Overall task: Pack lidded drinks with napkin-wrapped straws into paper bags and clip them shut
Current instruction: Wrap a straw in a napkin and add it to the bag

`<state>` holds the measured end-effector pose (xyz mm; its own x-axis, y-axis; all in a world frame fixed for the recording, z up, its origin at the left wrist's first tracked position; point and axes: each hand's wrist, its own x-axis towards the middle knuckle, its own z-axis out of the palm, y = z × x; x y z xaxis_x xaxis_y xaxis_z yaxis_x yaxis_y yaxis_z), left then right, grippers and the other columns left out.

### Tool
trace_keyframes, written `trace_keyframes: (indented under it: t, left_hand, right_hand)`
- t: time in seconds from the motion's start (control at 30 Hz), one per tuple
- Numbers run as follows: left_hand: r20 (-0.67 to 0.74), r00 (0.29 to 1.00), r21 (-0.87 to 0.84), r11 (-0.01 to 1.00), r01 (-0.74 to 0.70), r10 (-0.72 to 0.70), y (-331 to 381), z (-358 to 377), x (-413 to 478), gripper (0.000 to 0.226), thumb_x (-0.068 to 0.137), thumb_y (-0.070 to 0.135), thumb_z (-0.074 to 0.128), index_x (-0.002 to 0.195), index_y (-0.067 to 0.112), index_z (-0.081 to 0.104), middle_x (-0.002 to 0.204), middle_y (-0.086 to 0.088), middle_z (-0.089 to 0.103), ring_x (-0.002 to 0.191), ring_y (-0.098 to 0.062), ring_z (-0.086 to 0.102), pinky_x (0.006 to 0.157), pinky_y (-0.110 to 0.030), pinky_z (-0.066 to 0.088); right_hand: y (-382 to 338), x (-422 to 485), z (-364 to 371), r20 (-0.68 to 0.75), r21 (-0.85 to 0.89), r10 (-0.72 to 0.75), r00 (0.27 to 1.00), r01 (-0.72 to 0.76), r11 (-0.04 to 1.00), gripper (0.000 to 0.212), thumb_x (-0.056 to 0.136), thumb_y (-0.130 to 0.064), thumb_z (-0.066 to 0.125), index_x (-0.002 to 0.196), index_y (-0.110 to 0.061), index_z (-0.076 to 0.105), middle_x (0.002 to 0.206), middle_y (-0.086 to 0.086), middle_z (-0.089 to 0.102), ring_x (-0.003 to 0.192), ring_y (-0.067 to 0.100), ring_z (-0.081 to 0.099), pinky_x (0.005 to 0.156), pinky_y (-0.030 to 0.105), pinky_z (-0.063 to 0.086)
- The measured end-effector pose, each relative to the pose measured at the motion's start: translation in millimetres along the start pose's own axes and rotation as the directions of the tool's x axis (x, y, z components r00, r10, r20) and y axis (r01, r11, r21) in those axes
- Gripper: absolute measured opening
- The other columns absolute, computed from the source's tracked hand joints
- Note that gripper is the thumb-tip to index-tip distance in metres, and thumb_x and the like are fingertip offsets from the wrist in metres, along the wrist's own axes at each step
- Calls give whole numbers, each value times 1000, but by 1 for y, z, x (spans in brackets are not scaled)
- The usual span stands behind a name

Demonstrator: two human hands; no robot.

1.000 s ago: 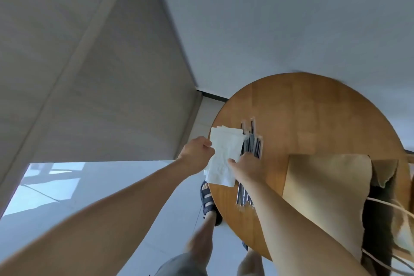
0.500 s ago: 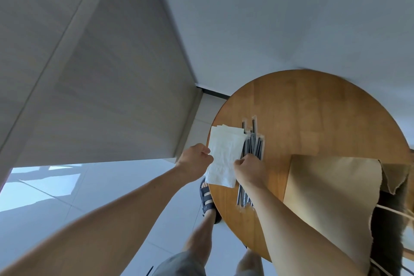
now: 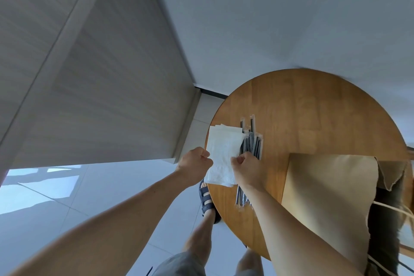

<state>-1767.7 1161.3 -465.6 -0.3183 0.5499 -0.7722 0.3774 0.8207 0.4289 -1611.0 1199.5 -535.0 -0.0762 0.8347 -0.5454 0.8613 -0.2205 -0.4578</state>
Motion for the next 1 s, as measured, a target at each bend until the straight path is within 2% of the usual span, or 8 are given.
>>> trace_keyframes:
  t: [0.23, 0.27, 0.3, 0.33, 0.5, 0.67, 0.83, 1.0]
  left_hand:
    - [-40, 999, -44, 999, 24, -26, 11, 5, 2, 44, 95, 33, 49, 128, 4, 55, 128, -17, 58, 108, -27, 60, 91, -37, 50]
    - [-13, 999, -79, 996, 51, -52, 12, 7, 1, 50, 95, 39, 50, 132, 4, 52, 133, -17, 56, 115, -30, 58, 105, -36, 29]
    - [24, 996, -149, 985, 88, -85, 14, 10, 0, 52, 95, 43, 52, 132, 7, 53, 131, -13, 59, 116, -28, 58, 80, -29, 42]
    - [74, 990, -257, 957, 137, -122, 15, 12, -1, 50, 94, 46, 55, 128, 9, 57, 127, -11, 63, 113, -27, 60, 96, -42, 51]
    - [210, 969, -585, 778, 229, -127, 22, 24, -5, 22, 86, 20, 74, 103, 7, 70, 107, -11, 73, 96, -29, 70, 91, -46, 56]
    - [54, 997, -371, 927, 65, -48, 27, 27, -3, 16, 93, 26, 63, 104, 14, 65, 105, -5, 67, 97, -26, 63, 84, -38, 56]
    - [-12, 999, -310, 951, 26, -32, 22, 26, -3, 15, 96, 28, 58, 104, 16, 61, 106, -4, 66, 94, -23, 63, 79, -35, 54]
    - [-30, 999, -291, 957, 9, -18, 18, 27, -6, 14, 95, 28, 57, 103, 17, 62, 102, -1, 67, 89, -18, 63, 66, -27, 51]
  right_hand:
    - [-5, -27, -9, -70, 533, -29, 997, 62, 844, 19, 84, -8, 67, 91, -21, 56, 82, -7, 63, 75, 11, 64, 56, 14, 47]
    - [-6, -32, -12, -77, 614, -10, 997, 56, 788, 23, 84, -3, 66, 96, -20, 55, 87, -4, 64, 78, 13, 64, 59, 15, 49]
    - [-7, -37, -15, -73, 695, 2, 997, 49, 718, 26, 84, 0, 65, 100, -19, 55, 91, -1, 66, 80, 14, 65, 62, 16, 51]
    - [-7, -41, -18, -58, 763, 6, 998, 40, 645, 29, 85, 2, 63, 103, -19, 55, 93, 1, 67, 81, 13, 67, 64, 18, 52]
    - [12, -47, -30, 5, 868, 62, 998, -35, 496, 25, 89, -5, 64, 107, -19, 57, 90, -2, 72, 83, 16, 70, 66, 28, 57]
    - [51, -23, -22, -100, 359, 270, 958, -218, 908, 34, 90, -33, 66, 116, -14, 58, 101, -2, 67, 97, 21, 64, 72, 27, 40]
    - [60, -12, -11, 33, -19, 197, 980, -197, 980, 30, 87, -41, 67, 104, -17, 61, 84, -5, 65, 75, 17, 61, 55, 25, 39]
    - [58, -6, -13, 42, -71, 188, 981, -185, 980, 11, 90, -26, 60, 99, -20, 63, 74, -6, 61, 66, 17, 58, 48, 23, 35]
